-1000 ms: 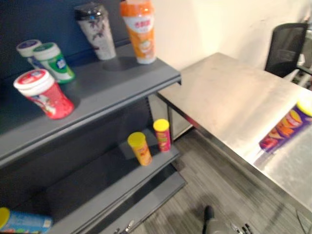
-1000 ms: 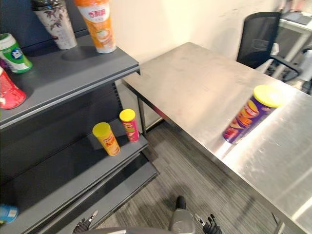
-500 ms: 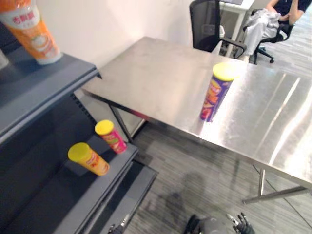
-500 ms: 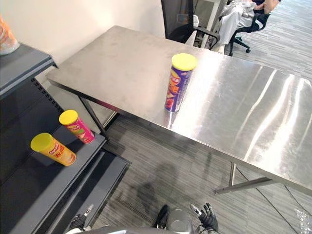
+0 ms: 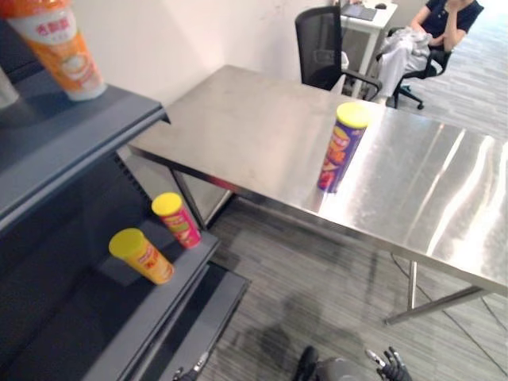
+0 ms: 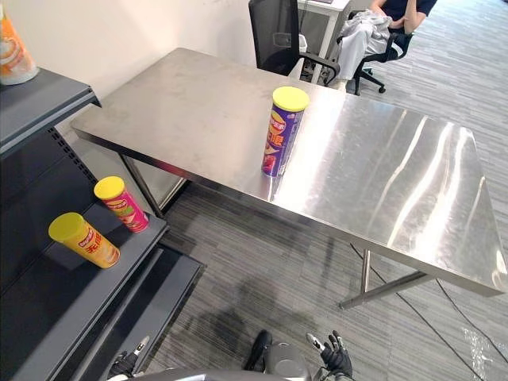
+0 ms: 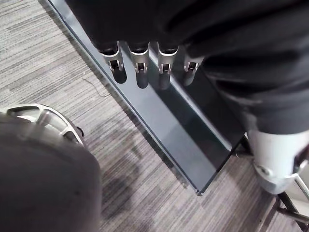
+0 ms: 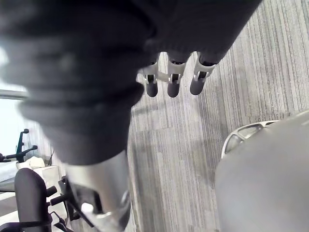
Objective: Put the gum and the chips on the shelf.
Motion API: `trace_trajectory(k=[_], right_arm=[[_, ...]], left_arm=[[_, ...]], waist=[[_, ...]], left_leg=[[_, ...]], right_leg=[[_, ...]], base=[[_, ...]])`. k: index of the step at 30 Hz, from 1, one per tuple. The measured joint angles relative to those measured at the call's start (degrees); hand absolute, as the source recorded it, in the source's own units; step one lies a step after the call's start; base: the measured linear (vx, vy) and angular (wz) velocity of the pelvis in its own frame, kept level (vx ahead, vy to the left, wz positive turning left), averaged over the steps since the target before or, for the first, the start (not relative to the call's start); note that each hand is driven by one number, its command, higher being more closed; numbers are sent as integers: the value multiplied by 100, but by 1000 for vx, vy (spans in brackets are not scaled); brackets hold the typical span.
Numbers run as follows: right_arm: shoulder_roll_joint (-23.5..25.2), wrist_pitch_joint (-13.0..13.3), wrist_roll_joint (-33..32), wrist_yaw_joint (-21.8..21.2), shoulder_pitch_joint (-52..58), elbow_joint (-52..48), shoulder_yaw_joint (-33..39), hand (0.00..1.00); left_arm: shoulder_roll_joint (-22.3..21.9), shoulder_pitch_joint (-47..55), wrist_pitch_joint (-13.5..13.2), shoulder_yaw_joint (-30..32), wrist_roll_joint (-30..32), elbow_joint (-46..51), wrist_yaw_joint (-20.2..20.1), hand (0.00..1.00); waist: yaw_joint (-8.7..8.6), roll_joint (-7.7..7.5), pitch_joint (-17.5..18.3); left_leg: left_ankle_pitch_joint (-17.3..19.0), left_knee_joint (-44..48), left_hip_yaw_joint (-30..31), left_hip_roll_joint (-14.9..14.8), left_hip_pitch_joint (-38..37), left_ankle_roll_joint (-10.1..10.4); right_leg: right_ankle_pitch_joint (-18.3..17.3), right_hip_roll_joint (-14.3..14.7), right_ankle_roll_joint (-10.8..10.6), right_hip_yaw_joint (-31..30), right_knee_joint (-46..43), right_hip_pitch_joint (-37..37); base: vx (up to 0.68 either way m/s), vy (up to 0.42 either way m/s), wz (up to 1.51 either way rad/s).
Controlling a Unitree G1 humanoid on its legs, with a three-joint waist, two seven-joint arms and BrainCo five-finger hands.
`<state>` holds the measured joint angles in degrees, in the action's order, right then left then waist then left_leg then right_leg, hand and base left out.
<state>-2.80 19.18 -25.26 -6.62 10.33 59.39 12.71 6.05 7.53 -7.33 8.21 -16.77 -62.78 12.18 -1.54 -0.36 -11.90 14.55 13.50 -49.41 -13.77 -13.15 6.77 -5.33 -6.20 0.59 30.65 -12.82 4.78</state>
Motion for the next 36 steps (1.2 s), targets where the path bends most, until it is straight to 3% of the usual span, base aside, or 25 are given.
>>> trace_trajectory(k=[7,10,11,13,14,15,18,19,20,21,22,24,25,27,29,30,33,36], right_arm=[[-13,16,7,-4,38,-6,49,0],[-3,22,9,15,47,-8,47,0],[3,21,20,23,73,-6,44,0],[-11,22,53,75,76,-19,34,0],[-50,22,53,131,57,-69,17,0],[-91,20,58,177,-26,-80,-10,0],[-294,-19,112,239,-223,-38,-227,0],[-296,-22,130,239,-231,-36,-255,0],[-361,-11,162,238,-273,-125,-243,0],[-345,-12,161,243,-192,-219,-260,0],[-421,-50,150,262,-67,-172,-225,0],[-404,-38,149,252,-4,-225,-205,0],[-313,-4,144,246,-2,-268,-199,0],[-292,-5,138,246,48,-252,-200,0],[-232,-5,130,246,127,-189,-204,0],[-144,4,121,245,97,-162,-208,0],[11,71,111,245,52,-22,-237,0],[44,101,119,275,52,160,-251,0]], left_arm=[[-19,-33,1,-112,18,-2,-1,0],[-8,-47,9,-105,17,2,-3,0],[38,-48,9,-100,17,12,-6,0],[4,-33,4,-18,12,108,-19,0],[-37,52,-16,170,-4,210,-23,0],[-106,145,-83,267,-3,311,-13,0],[-183,308,-142,280,-83,350,1,0],[-188,312,-143,279,-103,355,2,0],[-290,355,-223,236,-108,368,14,0],[-252,410,-257,282,-116,417,-1,0],[-295,432,-197,296,-128,358,39,0],[-396,476,-220,326,-119,371,77,0],[-356,540,-213,322,-97,370,110,0],[-369,531,-201,304,-99,335,132,0],[-296,516,-192,272,-100,220,136,0],[-264,507,-194,225,-99,219,151,0],[-107,496,-158,36,-82,119,158,0],[-42,486,-102,-135,-39,32,247,0]], waist=[[-201,77,-50],[-308,19,-86],[-309,-12,-89],[-309,-45,-100],[-279,-107,-123],[-250,-112,-124],[-201,-133,-123],[-145,-113,-104],[-70,110,-30],[-115,-69,-53],[-147,115,-60],[-79,95,4],[-91,30,61],[-113,84,99],[-133,43,230],[-108,24,283],[-85,-88,421],[-83,-100,551]], left_leg=[[-249,293,-17,20,92,-61],[-272,503,-19,-42,110,-27],[-348,863,32,-186,193,14],[-561,1750,543,-508,563,-103],[-592,2149,1205,-527,912,-222],[-375,2020,1972,-225,1009,-155],[-211,1298,3027,359,1166,-154],[-230,1068,3152,425,1240,-189],[-226,819,3434,250,1461,-234],[-228,859,3582,270,1523,-109],[-274,799,4064,45,1604,74],[-372,627,4077,108,1568,122],[-604,190,4062,256,1560,85],[-1000,-158,4054,370,1472,65],[-962,-498,3993,491,1293,110],[-958,-554,3900,533,1248,95],[-980,-675,3832,673,1057,55],[-988,-733,3735,792,921,43]], right_leg=[[-279,-235,144,-37,-400,213],[-594,-361,198,1,-845,336],[-649,-356,245,-25,-888,327],[-639,-250,227,-189,-847,305],[-625,-148,214,-426,-819,312],[-609,-44,191,-761,-759,317],[-545,409,89,-1614,-67,142],[-537,473,91,-1669,196,54],[-738,474,512,-1695,-1172,390],[-977,192,409,-1808,-1831,469],[-1534,396,-149,-2240,-1504,119],[-1422,403,-185,-2420,-1361,46],[-1331,346,-273,-2614,-1167,9],[-1267,344,-304,-2668,-1089,-24],[-1208,234,-392,-2670,-1004,-54],[-1038,190,-532,-2639,-734,-154],[-617,66,-656,-2632,67,-595],[-290,-33,-705,-2623,528,-836]], base=[[-63,-65,-4],[-29,-122,0],[-15,-190,-14],[-14,-213,-32],[-1,-168,-89],[4,-158,-110],[3,-98,-135],[58,-95,-149],[55,-41,-89],[59,-118,-87],[19,-57,-56],[101,29,-76],[172,106,-63],[184,183,-30],[205,237,-9],[185,220,-17],[149,212,-29],[91,184,-24]])
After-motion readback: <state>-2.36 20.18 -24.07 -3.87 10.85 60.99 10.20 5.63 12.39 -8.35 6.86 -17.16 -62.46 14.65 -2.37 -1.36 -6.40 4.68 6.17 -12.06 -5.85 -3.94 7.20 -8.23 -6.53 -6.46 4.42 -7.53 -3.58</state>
